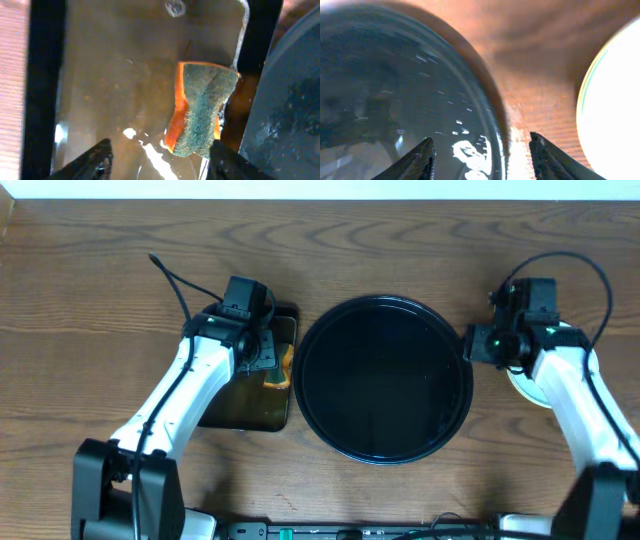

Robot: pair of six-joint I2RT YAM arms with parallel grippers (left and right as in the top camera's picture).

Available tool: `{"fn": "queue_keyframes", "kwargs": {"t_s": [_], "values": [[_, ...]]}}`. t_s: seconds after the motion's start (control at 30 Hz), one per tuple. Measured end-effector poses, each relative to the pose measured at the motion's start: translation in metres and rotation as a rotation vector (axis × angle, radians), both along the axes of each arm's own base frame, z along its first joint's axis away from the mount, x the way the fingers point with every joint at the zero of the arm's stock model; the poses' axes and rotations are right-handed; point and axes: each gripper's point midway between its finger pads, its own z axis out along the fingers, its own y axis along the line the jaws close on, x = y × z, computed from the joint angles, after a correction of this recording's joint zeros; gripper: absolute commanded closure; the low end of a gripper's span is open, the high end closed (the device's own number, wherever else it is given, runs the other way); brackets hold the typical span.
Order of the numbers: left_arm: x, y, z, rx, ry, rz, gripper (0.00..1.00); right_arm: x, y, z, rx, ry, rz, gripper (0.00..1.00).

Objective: Clean dirty plates on tray and stack at the side

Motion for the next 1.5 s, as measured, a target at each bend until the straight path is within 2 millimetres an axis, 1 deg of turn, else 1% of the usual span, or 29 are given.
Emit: {"fn": "queue_keyframes", "kwargs": {"t_s": [0.03, 0.07, 0.13, 0.17, 0.23, 0.27, 0.3, 0.33, 0.4, 0.43, 0.47, 0.5, 0.53, 0.57, 0.63, 0.67, 0.73, 0.8, 0.9, 1.07, 1.5], "values": [[0.001, 0.003, 0.005, 0.005, -0.017, 0.004, 0.28, 0.001, 0.008, 0.015, -0.007, -0.042, 0.035, 0.01], [0.002, 0.006, 0.010, 0.006, -0.032, 0.011, 0.28, 0.001, 0.015, 0.021, -0.011, -0.061, 0.062, 0.01], [-0.003, 0.015, 0.019, 0.015, -0.034, 0.031, 0.28, -0.011, 0.024, 0.025, -0.012, -0.040, 0.097, 0.01], [-0.010, 0.022, 0.024, 0.021, -0.025, 0.046, 0.28, -0.018, 0.028, 0.027, -0.012, -0.027, 0.109, 0.01], [-0.029, 0.034, 0.035, 0.026, 0.004, 0.072, 0.28, -0.026, 0.030, 0.037, -0.013, -0.036, 0.118, 0.01], [-0.034, 0.038, 0.041, 0.026, 0.001, 0.079, 0.28, -0.029, 0.030, 0.041, -0.012, -0.042, 0.118, 0.01], [-0.039, 0.040, 0.052, 0.021, -0.023, 0.085, 0.28, -0.033, 0.030, 0.047, -0.012, -0.051, 0.117, 0.01], [-0.042, 0.041, 0.066, 0.011, -0.068, 0.086, 0.28, -0.040, 0.029, 0.057, -0.012, -0.071, 0.116, 0.01], [-0.047, 0.041, 0.091, -0.009, -0.164, 0.084, 0.28, -0.043, 0.029, 0.073, -0.019, -0.126, 0.115, 0.01], [-0.051, 0.041, 0.098, -0.015, -0.192, 0.082, 0.28, -0.049, 0.029, 0.081, -0.028, -0.159, 0.114, 0.01], [-0.058, 0.040, 0.107, -0.023, -0.236, 0.074, 0.28, -0.052, 0.030, 0.085, -0.035, -0.175, 0.116, 0.01], [-0.066, 0.040, 0.113, -0.030, -0.269, 0.064, 0.23, -0.059, 0.033, 0.090, -0.049, -0.206, 0.120, 0.01], [-0.074, 0.038, 0.118, -0.039, -0.315, 0.044, 0.21, -0.064, 0.034, 0.092, -0.057, -0.220, 0.120, 0.01], [-0.082, 0.036, 0.121, -0.048, -0.350, 0.029, 0.21, -0.070, 0.036, 0.093, -0.066, -0.236, 0.118, 0.01], [-0.090, 0.033, 0.122, -0.064, -0.409, 0.010, 0.21, -0.081, 0.037, 0.093, -0.078, -0.267, 0.097, 0.01], [-0.097, 0.033, 0.120, -0.073, -0.440, 0.005, 0.21, -0.090, 0.038, 0.093, -0.077, -0.285, 0.087, 0.01], [-0.106, 0.035, 0.120, -0.083, -0.481, 0.003, 0.21, -0.099, 0.035, 0.095, -0.075, -0.304, 0.064, 0.01], [-0.110, 0.036, 0.124, -0.090, -0.511, 0.004, 0.21, -0.109, 0.031, 0.095, -0.078, -0.299, 0.044, 0.01], [-0.111, 0.036, 0.125, -0.092, -0.519, 0.003, 0.20, -0.116, 0.027, 0.090, -0.088, -0.269, 0.033, 0.01], [-0.111, 0.036, 0.125, -0.091, -0.517, 0.003, 0.20, -0.117, 0.025, 0.085, -0.096, -0.246, 0.028, 0.01], [-0.111, 0.036, 0.125, -0.091, -0.517, 0.003, 0.20, -0.117, 0.025, 0.085, -0.095, -0.246, 0.024, 0.01]]}}
